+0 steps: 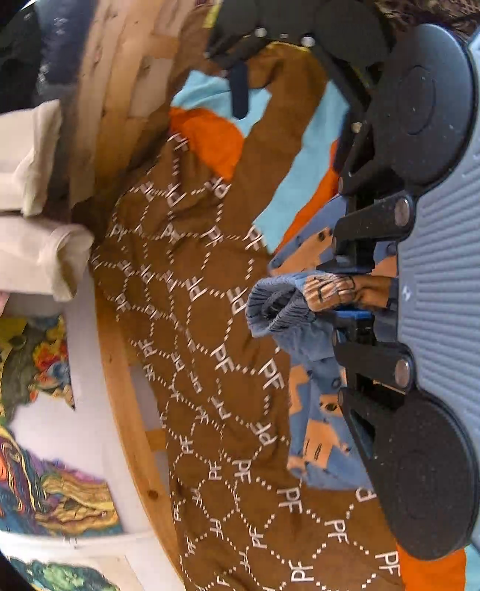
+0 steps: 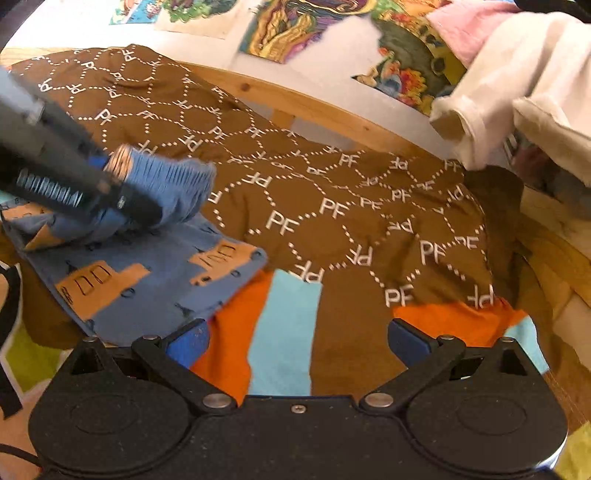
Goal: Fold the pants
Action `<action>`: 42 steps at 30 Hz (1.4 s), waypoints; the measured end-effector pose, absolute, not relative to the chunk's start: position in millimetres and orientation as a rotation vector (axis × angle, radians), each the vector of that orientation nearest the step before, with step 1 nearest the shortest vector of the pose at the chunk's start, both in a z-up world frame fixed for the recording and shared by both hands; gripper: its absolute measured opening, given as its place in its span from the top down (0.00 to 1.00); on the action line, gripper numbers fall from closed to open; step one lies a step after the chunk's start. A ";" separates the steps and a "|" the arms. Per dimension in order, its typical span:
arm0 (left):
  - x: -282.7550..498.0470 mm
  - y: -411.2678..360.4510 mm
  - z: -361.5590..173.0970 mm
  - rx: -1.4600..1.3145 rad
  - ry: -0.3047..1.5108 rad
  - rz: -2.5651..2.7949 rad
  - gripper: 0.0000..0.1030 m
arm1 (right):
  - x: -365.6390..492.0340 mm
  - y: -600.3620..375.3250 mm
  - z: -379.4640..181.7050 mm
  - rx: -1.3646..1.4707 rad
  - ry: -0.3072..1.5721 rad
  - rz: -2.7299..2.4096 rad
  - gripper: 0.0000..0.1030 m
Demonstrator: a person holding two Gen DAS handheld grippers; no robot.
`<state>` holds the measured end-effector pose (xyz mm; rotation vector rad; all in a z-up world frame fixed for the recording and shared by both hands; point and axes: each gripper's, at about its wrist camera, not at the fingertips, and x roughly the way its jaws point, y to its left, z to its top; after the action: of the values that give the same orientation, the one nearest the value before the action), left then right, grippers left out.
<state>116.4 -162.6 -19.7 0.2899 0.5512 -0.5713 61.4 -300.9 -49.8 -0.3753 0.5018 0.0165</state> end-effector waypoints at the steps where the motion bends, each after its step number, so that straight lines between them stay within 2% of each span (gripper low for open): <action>1: 113.5 -163.0 -21.0 0.299 0.553 -0.577 0.72 | 61.3 -302.3 -50.4 -0.372 0.504 0.013 0.01; 2: 110.8 -163.5 -21.2 0.307 0.551 -0.584 0.65 | 61.5 -304.0 -51.0 -0.370 0.506 0.009 0.01; 3: 107.3 -162.8 -20.4 0.316 0.551 -0.594 0.50 | 62.1 -305.3 -51.1 -0.368 0.508 0.006 0.01; 4: 104.4 -161.8 -19.2 0.321 0.547 -0.596 0.42 | 62.0 -306.5 -51.1 -0.367 0.509 0.003 0.01; 6: 94.8 -156.7 -17.8 0.346 0.535 -0.600 0.35 | 62.9 -308.8 -50.4 -0.369 0.506 -0.007 0.01; 9: 83.0 -150.4 -22.0 0.422 0.519 -0.588 0.35 | 63.8 -311.5 -46.7 -0.363 0.501 -0.027 0.01; 11: 78.3 -147.9 -29.1 0.463 0.532 -0.571 0.38 | 65.1 -312.7 -43.2 -0.347 0.498 -0.036 0.01; 13: 76.1 -145.9 -35.0 0.483 0.550 -0.562 0.52 | 67.4 -313.5 -39.1 -0.318 0.495 -0.037 0.01; 17: 69.4 -148.2 -38.4 0.517 0.524 -0.600 0.62 | 78.0 -314.5 -28.8 -0.179 0.507 0.039 0.01; 19: 67.0 -150.6 -39.6 0.536 0.511 -0.608 0.71 | 86.4 -313.6 -25.4 -0.100 0.525 0.104 0.01; 21: 67.0 -151.2 -41.0 0.539 0.508 -0.604 0.77 | 97.1 -312.2 -23.2 -0.018 0.539 0.172 0.04; 24: 69.3 -148.4 -41.4 0.512 0.520 -0.606 0.84 | 116.5 -307.9 -23.5 0.089 0.570 0.262 0.16; 27: 71.9 -145.6 -41.7 0.493 0.529 -0.610 0.89 | 134.6 -305.2 -28.6 0.171 0.610 0.297 0.32; 29: 73.1 -143.8 -41.3 0.480 0.532 -0.615 0.92 | 144.8 -305.2 -33.0 0.222 0.646 0.305 0.49; 31: 74.3 -141.3 -39.8 0.460 0.535 -0.626 0.96 | 150.1 -308.1 -36.8 0.270 0.672 0.300 0.60; 32: 74.8 -140.2 -38.8 0.453 0.536 -0.631 0.96 | 151.5 -309.1 -37.8 0.292 0.675 0.301 0.69; 34: 76.1 -137.6 -36.4 0.438 0.538 -0.638 0.97 | 150.4 -310.6 -37.2 0.310 0.673 0.289 0.77; 35: 76.9 -136.2 -34.9 0.427 0.540 -0.640 0.97 | 149.6 -311.6 -37.0 0.315 0.670 0.289 0.85; 37: 77.7 -133.7 -32.4 0.404 0.547 -0.645 0.98 | 147.4 -315.3 -36.9 0.346 0.665 0.296 0.91; 42: 75.2 -128.0 -18.9 0.339 0.559 -0.674 0.98 | 140.3 -320.8 -25.5 0.385 0.648 0.284 0.92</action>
<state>75.2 -128.0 -18.9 0.3391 0.5594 -0.6736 140.3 -320.8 -25.5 0.3845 0.6484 0.2837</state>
